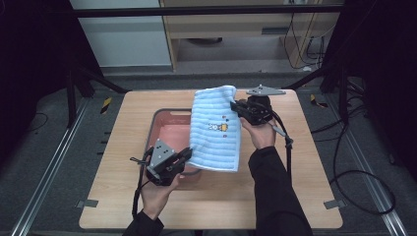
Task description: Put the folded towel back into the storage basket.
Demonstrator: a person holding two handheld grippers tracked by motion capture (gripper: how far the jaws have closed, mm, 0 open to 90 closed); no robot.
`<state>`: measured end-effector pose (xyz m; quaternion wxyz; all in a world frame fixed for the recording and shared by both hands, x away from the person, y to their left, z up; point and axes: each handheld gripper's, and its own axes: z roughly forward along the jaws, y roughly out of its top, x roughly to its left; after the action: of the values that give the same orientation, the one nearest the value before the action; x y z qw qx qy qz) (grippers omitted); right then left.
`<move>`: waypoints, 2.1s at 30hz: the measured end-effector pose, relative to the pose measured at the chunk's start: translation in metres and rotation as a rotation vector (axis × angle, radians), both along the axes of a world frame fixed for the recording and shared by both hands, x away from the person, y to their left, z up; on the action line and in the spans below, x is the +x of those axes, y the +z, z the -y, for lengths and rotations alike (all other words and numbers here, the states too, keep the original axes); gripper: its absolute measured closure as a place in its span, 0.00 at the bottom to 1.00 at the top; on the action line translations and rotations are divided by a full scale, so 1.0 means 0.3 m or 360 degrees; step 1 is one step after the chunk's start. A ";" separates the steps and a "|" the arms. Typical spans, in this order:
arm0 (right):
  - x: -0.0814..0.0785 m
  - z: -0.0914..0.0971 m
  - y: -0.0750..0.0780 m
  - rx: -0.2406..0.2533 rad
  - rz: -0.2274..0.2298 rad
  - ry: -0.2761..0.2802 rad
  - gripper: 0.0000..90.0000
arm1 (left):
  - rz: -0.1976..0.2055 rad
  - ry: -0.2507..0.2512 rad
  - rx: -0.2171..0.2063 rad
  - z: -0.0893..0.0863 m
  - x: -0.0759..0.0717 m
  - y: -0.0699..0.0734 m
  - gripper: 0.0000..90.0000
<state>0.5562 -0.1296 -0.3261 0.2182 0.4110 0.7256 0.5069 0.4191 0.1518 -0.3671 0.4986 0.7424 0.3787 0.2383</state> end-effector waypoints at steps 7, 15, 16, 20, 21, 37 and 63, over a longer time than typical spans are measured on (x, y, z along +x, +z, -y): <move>0.035 -0.092 0.011 -0.0009 0.0003 0.0046 0.93 | 0.0005 0.0052 -0.0006 -0.062 0.007 0.010 0.96; 0.058 -0.162 0.012 -0.0010 -0.0002 0.0083 0.93 | 0.0005 0.0106 -0.0017 -0.127 0.010 0.019 0.96; 0.061 -0.170 0.010 -0.0012 -0.0003 0.0084 0.93 | 0.0007 0.0109 -0.0013 -0.133 0.012 0.020 0.96; 0.074 -0.202 0.006 -0.0012 -0.0002 0.0092 0.93 | 0.0012 0.0121 0.0004 -0.161 0.015 0.019 0.96; 0.079 -0.218 0.004 -0.0021 -0.0002 0.0092 0.93 | 0.0010 0.0127 0.0002 -0.168 0.016 0.019 0.96; 0.124 -0.335 -0.041 -0.0001 -0.0016 0.0135 0.93 | -0.0023 0.0216 0.0009 -0.269 0.044 -0.020 0.96; 0.158 -0.416 -0.162 -0.0110 -0.0082 0.0143 0.93 | -0.0132 0.0237 0.0148 -0.297 0.084 -0.143 0.96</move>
<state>0.6037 -0.0047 -0.3747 0.1904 0.3831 0.7658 0.4801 0.4443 0.2408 -0.4100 0.4283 0.7438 0.4417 0.2612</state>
